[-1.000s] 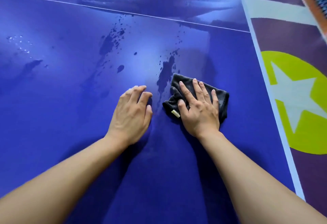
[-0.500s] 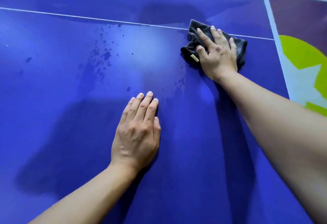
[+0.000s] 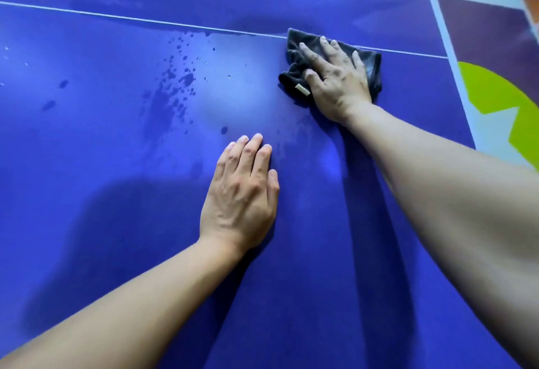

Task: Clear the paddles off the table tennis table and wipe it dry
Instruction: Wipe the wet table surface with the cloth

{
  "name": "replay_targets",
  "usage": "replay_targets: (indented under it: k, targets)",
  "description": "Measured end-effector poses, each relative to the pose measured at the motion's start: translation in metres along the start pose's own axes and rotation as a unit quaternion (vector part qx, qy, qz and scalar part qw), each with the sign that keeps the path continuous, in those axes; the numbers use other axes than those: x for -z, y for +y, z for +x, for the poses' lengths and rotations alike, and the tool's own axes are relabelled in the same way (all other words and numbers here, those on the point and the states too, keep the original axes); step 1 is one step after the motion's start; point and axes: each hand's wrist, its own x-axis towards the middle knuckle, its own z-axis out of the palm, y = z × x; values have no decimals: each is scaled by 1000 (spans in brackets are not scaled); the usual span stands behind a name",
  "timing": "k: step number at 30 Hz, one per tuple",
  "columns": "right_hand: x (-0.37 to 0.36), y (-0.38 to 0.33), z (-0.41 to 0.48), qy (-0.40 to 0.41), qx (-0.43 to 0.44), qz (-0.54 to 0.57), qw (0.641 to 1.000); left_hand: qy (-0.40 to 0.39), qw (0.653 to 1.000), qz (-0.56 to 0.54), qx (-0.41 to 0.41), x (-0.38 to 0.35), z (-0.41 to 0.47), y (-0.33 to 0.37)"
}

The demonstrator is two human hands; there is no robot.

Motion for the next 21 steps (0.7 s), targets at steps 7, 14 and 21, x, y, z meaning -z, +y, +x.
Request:
replay_targets:
  k: [7, 14, 21]
  targets:
    - [-14, -48, -127, -3, 56, -2, 998, 16, 994, -109, 22, 13, -10, -2]
    - [-24, -84, -274, -3, 71, 16, 997, -5, 999, -31, 30, 45, -165, -11]
    - [-31, -125, -429, -4, 91, 39, 995, -20, 998, 44, 46, 61, -342, -13]
